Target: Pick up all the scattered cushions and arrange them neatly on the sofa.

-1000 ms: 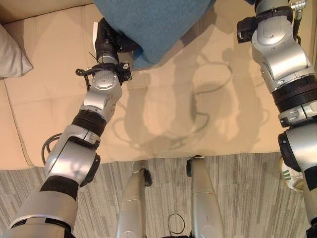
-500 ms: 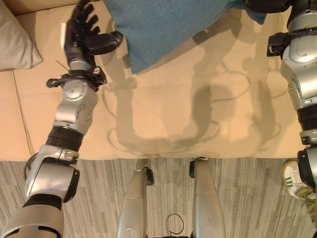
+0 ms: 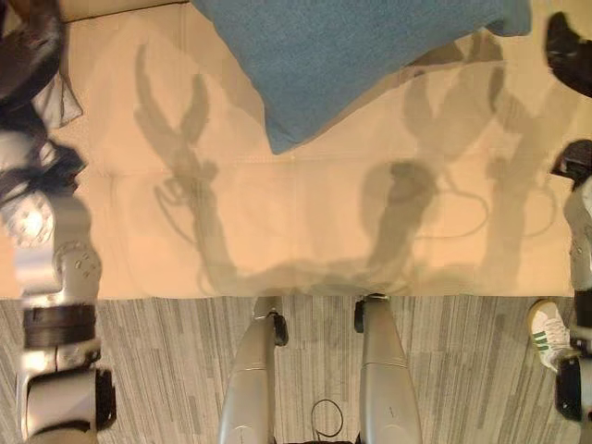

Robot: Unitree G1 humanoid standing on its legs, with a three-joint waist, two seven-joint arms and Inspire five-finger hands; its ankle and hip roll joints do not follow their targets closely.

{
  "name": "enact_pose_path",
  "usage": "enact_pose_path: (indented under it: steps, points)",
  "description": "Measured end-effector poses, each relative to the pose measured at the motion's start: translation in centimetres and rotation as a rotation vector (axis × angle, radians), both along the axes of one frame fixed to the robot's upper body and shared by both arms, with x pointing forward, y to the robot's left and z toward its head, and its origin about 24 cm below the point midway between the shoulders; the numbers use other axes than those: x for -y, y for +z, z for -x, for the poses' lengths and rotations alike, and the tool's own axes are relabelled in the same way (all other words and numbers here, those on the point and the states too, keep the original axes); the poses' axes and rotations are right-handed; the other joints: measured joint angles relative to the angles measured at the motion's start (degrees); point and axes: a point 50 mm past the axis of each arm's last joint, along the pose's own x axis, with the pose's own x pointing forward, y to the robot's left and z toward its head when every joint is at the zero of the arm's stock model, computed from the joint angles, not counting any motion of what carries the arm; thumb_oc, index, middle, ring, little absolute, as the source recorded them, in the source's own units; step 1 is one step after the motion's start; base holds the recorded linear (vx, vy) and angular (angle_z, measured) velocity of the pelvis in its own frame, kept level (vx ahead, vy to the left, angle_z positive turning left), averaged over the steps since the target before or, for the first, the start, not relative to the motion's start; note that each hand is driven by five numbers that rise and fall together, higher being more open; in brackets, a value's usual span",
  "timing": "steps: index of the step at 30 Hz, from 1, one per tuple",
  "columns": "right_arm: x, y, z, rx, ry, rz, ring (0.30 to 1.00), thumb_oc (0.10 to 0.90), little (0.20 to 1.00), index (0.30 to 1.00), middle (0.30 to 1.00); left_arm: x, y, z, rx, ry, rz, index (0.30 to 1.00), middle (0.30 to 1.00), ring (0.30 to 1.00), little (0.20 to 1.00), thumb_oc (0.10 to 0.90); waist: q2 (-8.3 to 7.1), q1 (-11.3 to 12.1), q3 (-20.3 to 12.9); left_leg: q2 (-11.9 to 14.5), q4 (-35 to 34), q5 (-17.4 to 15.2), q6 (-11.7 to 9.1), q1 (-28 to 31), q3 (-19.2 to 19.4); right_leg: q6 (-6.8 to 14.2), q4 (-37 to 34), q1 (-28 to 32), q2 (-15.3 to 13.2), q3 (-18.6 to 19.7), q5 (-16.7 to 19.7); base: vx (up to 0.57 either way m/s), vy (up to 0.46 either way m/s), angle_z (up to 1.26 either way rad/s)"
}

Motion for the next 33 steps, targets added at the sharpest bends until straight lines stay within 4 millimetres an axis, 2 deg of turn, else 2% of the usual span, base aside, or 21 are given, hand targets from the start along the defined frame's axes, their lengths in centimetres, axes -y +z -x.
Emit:
enact_pose_path:
  steps: [3, 7, 10, 13, 14, 15, 16, 17, 19, 21, 22, 23, 25, 27, 29, 30, 31, 32, 33]
  points:
    - [1.7, -0.5, 1.9, 0.03, -0.069, -0.02, 0.9, 0.8, 0.9, 0.9, 0.9, -1.6, -2.1, 1.3, -0.052, 0.057, 0.029, 0.9, 0.9, 0.9, 0.9, 0.8, 0.06, 0.1, -0.1, 0.0, 0.0, -0.1, 0.0, 0.6, 0.0, 0.0, 0.1, 0.4, -0.1, 0.0, 0.0, -0.02, 0.007, 0.0]
    - [2.8, -2.4, 2.7, -0.016, -0.104, -0.025, 0.9, 0.8, 0.9, 0.9, 0.9, -2.7, -3.8, 2.4, -0.093, 0.097, 0.053, 0.9, 0.9, 0.9, 0.9, 0.8, 0.11, 0.3, -0.1, 0.0, 0.1, -0.6, 0.4, 0.8, 0.1, 0.0, 0.1, 0.5, -0.2, 0.1, -0.1, 0.0, 0.012, 0.0]
    - [3.7, -6.0, 3.5, -0.083, -0.111, -0.089, 0.9, 0.8, 0.9, 0.9, 0.9, -3.1, -5.4, 3.1, -0.139, 0.093, 0.053, 0.9, 0.9, 0.9, 0.9, 0.8, 0.12, 0.8, -0.1, 0.1, 1.1, -1.1, 0.0, 1.4, 0.0, -0.1, 0.9, 1.5, -0.1, 0.0, -0.7, 0.0, 0.007, 0.02]
    - [4.9, -11.4, 4.8, -0.245, -0.135, -0.172, 0.9, 0.8, 0.9, 0.9, 0.9, -3.2, -8.7, 4.0, -0.21, 0.088, 0.106, 0.9, 0.9, 0.9, 0.9, 0.8, 0.29, 1.3, -0.2, 0.0, 1.8, -2.1, 0.0, 2.9, 0.0, 0.1, 0.7, 3.5, -0.2, -0.2, -1.4, 0.01, 0.037, 0.0]
    - [5.0, -11.9, 5.0, -0.259, -0.138, -0.181, 0.9, 0.8, 0.9, 0.9, 0.9, -3.1, -9.1, 4.0, -0.216, 0.085, 0.114, 0.9, 0.9, 0.9, 0.9, 0.8, 0.29, 1.3, -0.2, 0.1, 2.0, -2.2, 0.0, 3.0, 0.0, 0.2, 0.7, 3.8, -0.2, -0.2, -1.4, -0.01, 0.081, 0.04]
    - [5.3, -13.4, 5.3, -0.296, -0.142, -0.219, 0.9, 0.8, 0.9, 0.9, 0.9, -2.9, -10.3, 4.2, -0.239, 0.075, 0.136, 0.9, 0.9, 0.9, 0.9, 0.8, 0.28, 1.3, -0.2, 0.0, 2.3, -2.6, 0.0, 3.5, -0.1, 0.2, 0.6, 4.5, -0.3, -0.3, -1.6, 0.0, 0.059, -0.02]
    - [5.7, -17.1, 6.1, -0.38, -0.153, -0.328, 0.9, 0.8, 0.9, 0.9, 0.9, -2.2, -14.1, 4.9, -0.325, 0.05, 0.224, 0.9, 0.9, 0.9, 0.9, 0.8, 0.19, 1.3, -0.2, 0.1, 3.7, -3.9, 0.1, 5.1, 0.0, 0.2, 0.0, 6.8, -0.4, -0.6, -1.7, -0.01, 0.064, -0.08]
    - [5.6, -19.1, 6.9, -0.436, -0.152, -0.371, 0.9, 0.8, 0.9, 0.9, 0.9, -1.6, -16.9, 5.5, -0.379, 0.034, 0.311, 0.9, 0.9, 0.9, 0.9, 0.8, 0.15, 1.1, -0.3, 0.2, 5.5, -5.3, 0.2, 5.6, 0.2, 0.3, 0.0, 8.0, -0.4, -0.5, -2.1, 0.0, 0.047, -0.11]
    - [5.3, -21.2, 7.8, -0.509, -0.133, -0.404, 0.9, 0.8, 0.9, 0.9, 0.9, -1.0, -20.6, 6.3, -0.477, 0.014, 0.42, 0.9, 0.9, 0.9, 0.9, 0.8, 0.08, 0.6, -0.4, 0.4, 7.5, -6.5, 0.5, 5.7, 0.3, 0.4, 0.1, 9.1, -0.5, -0.6, -2.3, 0.0, 0.085, -0.04]
    - [4.6, -22.9, 8.0, -0.542, -0.098, -0.464, 0.9, 0.8, 0.9, 0.9, 0.9, -0.6, -23.6, 7.2, -0.588, -0.005, 0.491, 0.9, 0.9, 0.9, 0.9, 0.8, -1.01, -0.2, -0.4, 0.4, 8.9, -7.1, 0.9, 7.0, 0.8, 0.5, 0.8, 10.4, -0.8, -0.4, -2.4, -0.01, 0.1, -0.03]
    - [4.5, -23.1, 8.0, -0.544, -0.086, -0.475, 0.9, 0.8, 0.9, 0.9, 0.9, -0.3, -24.2, 7.2, -0.616, -0.022, 0.511, 0.9, 0.9, 0.9, 0.9, 0.8, -1.3, -0.2, -0.5, 0.1, 9.1, -7.6, 1.0, 7.8, 1.2, 0.6, 0.9, 11.1, -0.9, -0.2, -2.7, -0.07, 0.099, -0.08]
    - [4.2, -23.0, 7.7, -0.539, -0.064, -0.477, 0.9, 0.8, 0.9, 0.9, 0.9, 0.6, -25.1, 7.0, -0.652, -0.062, 0.53, 0.9, 0.9, 0.9, 0.9, 0.8, -1.74, -0.3, -0.8, -0.1, 9.4, -8.3, 1.6, 8.9, 1.5, 0.9, 1.3, 11.8, -1.5, -0.1, -3.0, -0.1, 0.027, -0.05]
    - [4.0, -21.7, 6.6, -0.502, -0.031, -0.443, 0.9, 0.8, 0.9, 0.9, 0.9, 2.2, -25.3, 5.7, -0.674, -0.144, 0.515, 0.9, 0.9, 0.9, 0.9, 0.8, -1.84, -0.4, -1.0, -0.5, 10.2, -8.9, 1.8, 9.1, 1.6, 1.4, 2.4, 12.1, -2.6, -0.5, -3.5, -0.09, -0.025, 0.04]
    - [2.7, -18.8, 4.8, -0.416, 0.036, -0.372, 0.9, 0.8, 0.9, 0.9, 0.9, 4.2, -23.7, 3.3, -0.625, -0.248, 0.469, 0.9, 0.9, 0.9, 0.9, 0.8, -1.85, 0.0, -1.3, -0.5, 8.7, -8.8, 1.7, 8.5, 1.0, 1.2, 4.6, 11.5, -2.7, -1.7, -4.1, -0.04, -0.082, 0.25]
    - [1.6, -16.3, 3.8, -0.352, 0.081, -0.289, 0.9, 0.8, 0.9, 0.9, 0.9, 5.5, -22.3, 1.8, -0.587, -0.312, 0.43, 0.9, 0.9, 0.9, 0.9, 0.8, -2.31, 0.5, -1.6, -1.1, 7.6, -8.8, 1.5, 8.0, 0.3, 0.0, 5.6, 10.9, -2.1, -1.5, -5.9, -0.03, -0.046, 0.27]
    - [0.2, -12.1, 2.0, -0.246, 0.154, -0.181, 0.9, 0.8, 0.9, 0.9, 0.9, 6.7, -21.1, 0.5, -0.555, -0.367, 0.398, 0.9, 0.9, 0.9, 0.9, 0.8, -2.4, 1.4, -1.6, -1.3, 6.3, -8.9, 0.8, 8.1, 0.4, -0.6, 5.7, 10.1, -2.6, -1.6, -5.7, -0.01, -0.068, 0.19]
    - [-0.3, -10.7, 1.4, -0.217, 0.178, -0.141, 0.9, 0.8, 0.9, 0.9, 0.9, 7.0, -20.8, 0.3, -0.547, -0.382, 0.389, 0.9, 0.9, 0.9, 0.9, 0.8, -2.35, 1.5, -1.6, -1.5, 7.1, -9.2, 0.9, 7.6, 0.3, -0.8, 5.7, 9.8, -2.7, -1.9, -5.6, -0.01, -0.082, 0.03]
    - [-1.6, -6.7, 0.2, -0.126, 0.227, -0.034, 0.9, 0.8, 0.9, 0.9, 0.9, 7.9, -20.5, -0.3, -0.541, -0.416, 0.378, 0.9, 0.9, 0.9, 0.9, 0.8, -1.72, 2.9, -1.8, -0.3, 9.0, -9.5, 1.3, 7.1, -0.3, -0.8, 7.1, 9.8, -2.3, -3.0, -5.7, 0.0, -0.079, -0.05]
    - [-2.0, -5.2, 0.1, -0.091, 0.236, 0.003, 0.9, 0.8, 0.9, 0.9, 0.9, 8.2, -20.4, -0.5, -0.539, -0.43, 0.372, 0.9, 0.9, 0.9, 0.9, 0.8, -1.61, 3.2, -1.9, -0.2, 8.6, -9.4, 1.2, 7.5, -0.4, -0.9, 7.1, 10.3, -2.1, -3.4, -6.0, -0.01, -0.091, 0.17]
